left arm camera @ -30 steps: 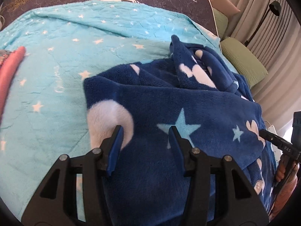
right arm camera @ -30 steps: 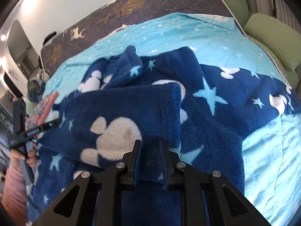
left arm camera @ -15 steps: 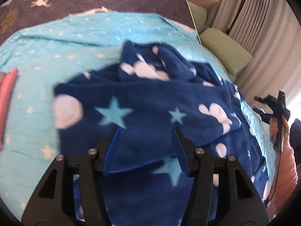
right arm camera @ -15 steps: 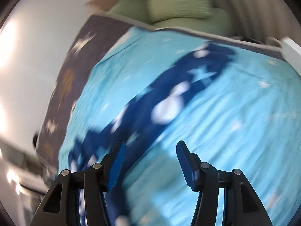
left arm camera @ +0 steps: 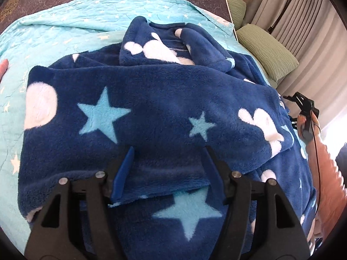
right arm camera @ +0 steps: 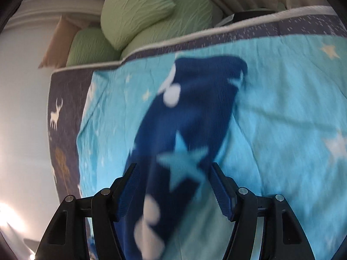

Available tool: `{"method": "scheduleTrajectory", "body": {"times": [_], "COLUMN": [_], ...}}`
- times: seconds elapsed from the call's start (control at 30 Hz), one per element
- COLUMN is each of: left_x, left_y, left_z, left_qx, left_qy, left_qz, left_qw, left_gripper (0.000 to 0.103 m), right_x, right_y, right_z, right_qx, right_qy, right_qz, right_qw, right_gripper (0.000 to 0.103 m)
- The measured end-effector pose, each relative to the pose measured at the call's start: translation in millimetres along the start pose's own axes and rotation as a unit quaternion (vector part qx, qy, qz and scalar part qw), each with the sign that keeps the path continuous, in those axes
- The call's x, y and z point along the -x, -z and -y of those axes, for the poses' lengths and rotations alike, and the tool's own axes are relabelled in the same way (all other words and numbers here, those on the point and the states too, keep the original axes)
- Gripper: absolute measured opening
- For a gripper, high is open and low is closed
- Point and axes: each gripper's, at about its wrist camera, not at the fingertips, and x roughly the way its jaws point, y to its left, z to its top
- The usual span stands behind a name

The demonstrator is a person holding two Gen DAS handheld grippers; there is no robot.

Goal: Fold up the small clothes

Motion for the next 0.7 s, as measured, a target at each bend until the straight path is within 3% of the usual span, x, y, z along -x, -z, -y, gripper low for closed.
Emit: {"method": "scheduleTrajectory", "body": {"times": [0.07,0.1,0.13,0.17,0.3,0.4,0.5,0.57,0.7], "left_x": [-1,-1,-2,-1,0,0,2,3,6], "left_y": [1,1,1,1,3,4,5,6,8], "left_z": [1,1,2,1,2,2,1,1,-1], "left_qx": [-0.003,-0.003,-0.002,-0.002,-0.004,-0.005,-0.002,-0.001,0.001], "left_qy": [-0.002,-0.001,0.0,0.001,-0.002,-0.003,0.001,0.002,0.008], "left_qz": [0.002,0.003,0.003,0.004,0.009,0.013,0.016,0.019,0.025], "left_qw": [1.0,1.0,1.0,1.0,0.9999,0.9999,0.9999,0.9998,0.9997], "left_gripper": [0.067,0.067,0.067,0.067,0.068,0.068,0.068,0.068,0.068], "right_x": [-5,-6,-7,-10,5,32,62,78,102], "right_y": [-8,-11,-14,-16,-11,2,32,68,174], "right_z": [0,-2,-3,-6,-22,-66,-127,-170,-239], "right_qx": [-0.009,-0.009,-0.002,0.008,0.039,0.109,0.202,0.267,0.404], "right_qy": [0.008,0.018,0.028,0.04,0.014,-0.026,-0.069,-0.1,-0.158], "right_qz": [0.011,0.017,0.02,0.017,0.022,0.033,0.036,0.028,-0.015], "right_qw": [1.0,1.0,0.999,0.999,0.999,0.993,0.976,0.958,0.901], "right_gripper": [0.065,0.053,0.025,0.015,0.011,0.01,0.01,0.01,0.009]}}
